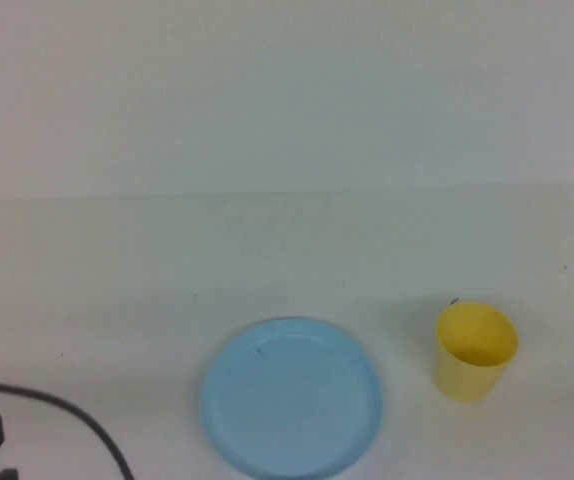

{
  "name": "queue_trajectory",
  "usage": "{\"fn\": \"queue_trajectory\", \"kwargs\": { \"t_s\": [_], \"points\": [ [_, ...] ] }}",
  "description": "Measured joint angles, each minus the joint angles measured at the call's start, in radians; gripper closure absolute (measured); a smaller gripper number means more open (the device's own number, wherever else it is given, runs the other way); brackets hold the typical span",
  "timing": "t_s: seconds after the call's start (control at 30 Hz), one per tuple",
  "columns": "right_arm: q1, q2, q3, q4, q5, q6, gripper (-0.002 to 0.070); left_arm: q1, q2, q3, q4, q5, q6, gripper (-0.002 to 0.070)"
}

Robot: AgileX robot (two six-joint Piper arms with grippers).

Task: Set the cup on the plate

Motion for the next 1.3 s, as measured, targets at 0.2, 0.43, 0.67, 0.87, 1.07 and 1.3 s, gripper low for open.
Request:
{"fn": "queue_trajectory", "kwargs": {
  "t_s": [0.2,0.43,0.67,0.87,1.07,1.3],
  "points": [
    [0.018,0.078,-0.042,0.071,0.149,0.000,0.0674,0.000,0.245,-0.069,-0.324,0.124,0.366,0.0557],
    [0.020,0.173,-0.093,0.205,0.324,-0.110,0.0675,0.000,0.551,-0.207,-0.605,0.260,0.571,0.0212],
    [0.020,0.200,-0.100,0.401,0.304,-0.225,0.0675,-0.001,0.743,-0.331,-0.565,0.279,0.580,0.0237],
    [0.020,0.217,-0.100,0.413,0.288,-0.236,0.0675,-0.114,0.815,-0.379,-0.433,0.191,0.504,0.0288],
    [0.020,0.280,-0.100,0.371,0.311,-0.239,0.0595,-0.270,0.863,-0.388,-0.262,0.003,0.340,0.0292],
    [0.020,0.308,-0.100,0.367,0.318,-0.263,0.0352,-0.329,1.006,-0.487,-0.095,-0.027,0.184,0.0340]
  ]
}}
